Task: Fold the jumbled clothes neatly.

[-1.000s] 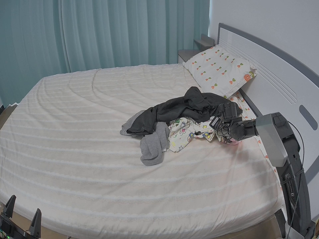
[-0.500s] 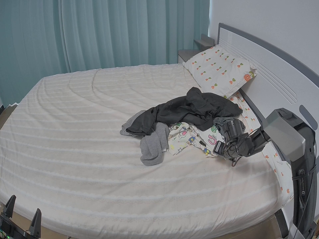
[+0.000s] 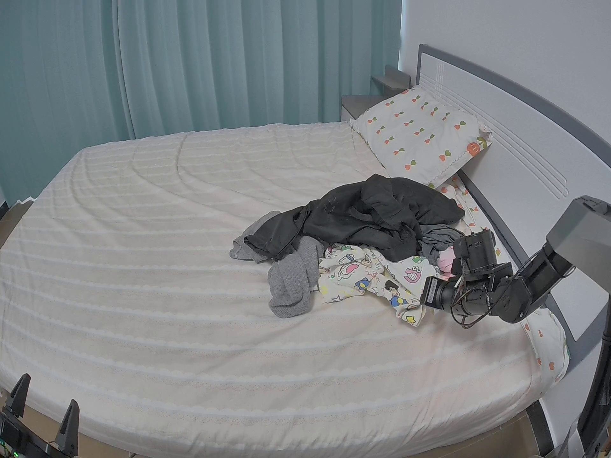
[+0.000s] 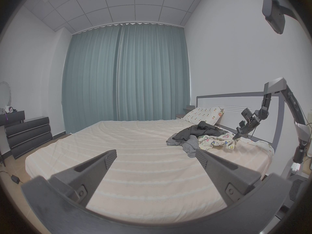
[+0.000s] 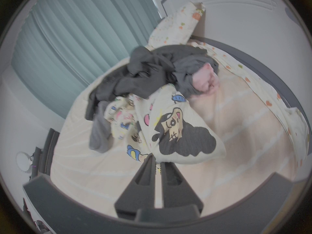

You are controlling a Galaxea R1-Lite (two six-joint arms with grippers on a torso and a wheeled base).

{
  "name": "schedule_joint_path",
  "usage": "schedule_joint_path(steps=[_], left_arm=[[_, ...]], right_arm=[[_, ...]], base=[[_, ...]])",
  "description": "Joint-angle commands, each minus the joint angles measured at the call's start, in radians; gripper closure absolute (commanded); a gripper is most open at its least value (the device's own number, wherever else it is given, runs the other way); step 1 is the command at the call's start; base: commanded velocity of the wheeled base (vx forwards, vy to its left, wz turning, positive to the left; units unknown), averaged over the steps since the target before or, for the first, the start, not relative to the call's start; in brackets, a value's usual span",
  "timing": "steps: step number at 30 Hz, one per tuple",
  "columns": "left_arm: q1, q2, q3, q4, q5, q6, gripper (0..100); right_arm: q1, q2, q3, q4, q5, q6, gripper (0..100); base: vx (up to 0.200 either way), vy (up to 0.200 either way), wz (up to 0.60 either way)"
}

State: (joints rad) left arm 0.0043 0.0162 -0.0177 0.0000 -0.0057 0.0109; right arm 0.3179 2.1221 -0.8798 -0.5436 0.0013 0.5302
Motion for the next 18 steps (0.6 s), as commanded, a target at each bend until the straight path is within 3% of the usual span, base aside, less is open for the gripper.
schedule_joint_path(steps=[1, 2, 10, 18], left_arm=[[0.0, -0.009, 0.018, 0.0, 0.0, 0.0, 0], [0.0, -0.009, 0.018, 0.0, 0.0, 0.0, 0], [0.0, -0.01, 0.018, 0.0, 0.0, 0.0, 0], [0.0, -0.009, 0.018, 0.0, 0.0, 0.0, 0]], right_arm=[[0.018, -0.047, 0.041, 0.001, 0.008, -0.009, 100], [0.018, -0.047, 0.041, 0.001, 0.008, -0.009, 0], [0.02, 0.117, 0.105, -0.024, 0.009, -0.07, 0], [0.026, 0.133, 0.282, -0.253, 0.008, -0.222, 0]], base=[[0.0, 0.0, 0.0], [0.0, 0.0, 0.0], [0.0, 0.0, 0.0], [0.0, 0.0, 0.0]])
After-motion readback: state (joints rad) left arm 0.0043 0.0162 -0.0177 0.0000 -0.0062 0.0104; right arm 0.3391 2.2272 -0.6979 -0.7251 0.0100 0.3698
